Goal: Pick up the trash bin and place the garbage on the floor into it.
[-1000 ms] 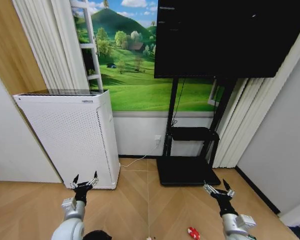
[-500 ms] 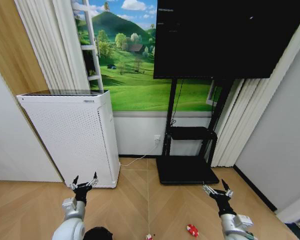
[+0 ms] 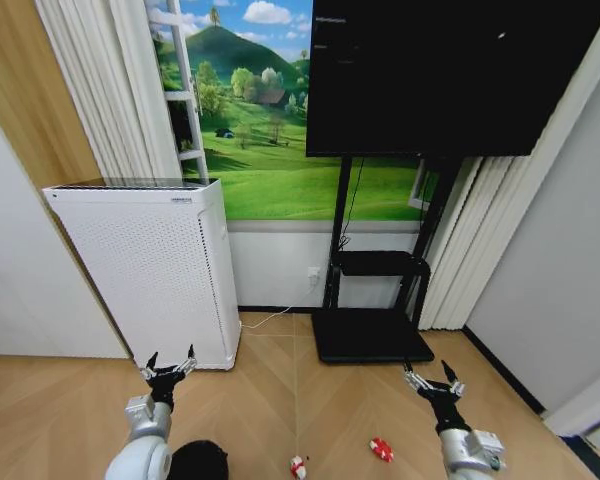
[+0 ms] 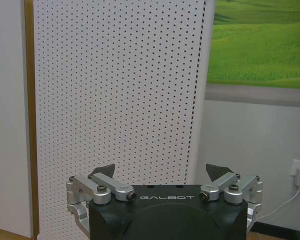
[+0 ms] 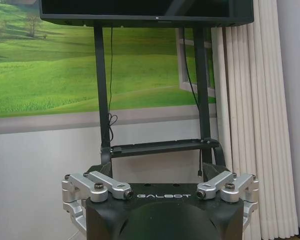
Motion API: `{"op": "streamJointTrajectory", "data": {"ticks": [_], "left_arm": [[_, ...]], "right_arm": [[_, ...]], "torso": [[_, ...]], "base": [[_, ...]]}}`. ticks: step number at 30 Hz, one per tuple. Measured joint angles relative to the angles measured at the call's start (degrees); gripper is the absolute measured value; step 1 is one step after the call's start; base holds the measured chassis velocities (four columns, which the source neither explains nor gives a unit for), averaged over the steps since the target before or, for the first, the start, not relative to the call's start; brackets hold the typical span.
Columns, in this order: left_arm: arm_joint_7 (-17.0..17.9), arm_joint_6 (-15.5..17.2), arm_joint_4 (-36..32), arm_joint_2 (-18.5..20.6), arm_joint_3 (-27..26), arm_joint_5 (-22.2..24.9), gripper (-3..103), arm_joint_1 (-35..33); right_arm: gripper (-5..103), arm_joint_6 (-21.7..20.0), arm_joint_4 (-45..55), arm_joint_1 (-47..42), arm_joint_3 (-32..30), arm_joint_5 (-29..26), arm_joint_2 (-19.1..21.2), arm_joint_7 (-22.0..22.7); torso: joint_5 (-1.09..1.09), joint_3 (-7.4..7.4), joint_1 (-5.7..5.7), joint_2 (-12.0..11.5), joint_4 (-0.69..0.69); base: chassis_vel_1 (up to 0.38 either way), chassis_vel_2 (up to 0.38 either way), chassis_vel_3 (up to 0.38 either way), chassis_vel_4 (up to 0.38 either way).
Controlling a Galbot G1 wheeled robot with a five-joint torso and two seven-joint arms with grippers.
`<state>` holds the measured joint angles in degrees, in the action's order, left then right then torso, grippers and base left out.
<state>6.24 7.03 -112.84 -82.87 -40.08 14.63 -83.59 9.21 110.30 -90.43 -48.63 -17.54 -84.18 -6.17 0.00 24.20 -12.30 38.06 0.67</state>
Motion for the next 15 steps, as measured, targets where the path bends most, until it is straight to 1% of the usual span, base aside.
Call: {"op": "streamJointTrajectory", "data": {"ticks": [2, 4, 15], "left_arm": [[0.20, -0.10, -0.22, 0.00, 0.14, 0.17, 99, -0.10], [0.52, -0.20, -0.63, 0.13, 0.24, 0.25, 99, -0.20], [1.53, 0.32, -1.04, 0.87, -0.09, 0.56, 100, -0.11]], "right_arm": [[100, 0.03, 0.00, -0.04, 0.02, 0.02, -0.02, -0.02], [100, 0.05, 0.00, -0.12, 0.08, 0.07, 0.00, -0.02], [100, 0.24, 0.19, -0.92, 0.05, 0.60, 0.12, -0.26]], "torso": [[-0.01, 0.00, -0.01, 0.00, 0.01], [0.00, 0.02, -0.03, -0.01, -0.02], [-0.01, 0.02, -0.04, -0.02, -0.01]], "base": [[0.000, 0.000, 0.000, 0.000], [-0.027, 0.013, 0.031, -0.025], [-0.009, 0.005, 0.011, -0.010]]}}
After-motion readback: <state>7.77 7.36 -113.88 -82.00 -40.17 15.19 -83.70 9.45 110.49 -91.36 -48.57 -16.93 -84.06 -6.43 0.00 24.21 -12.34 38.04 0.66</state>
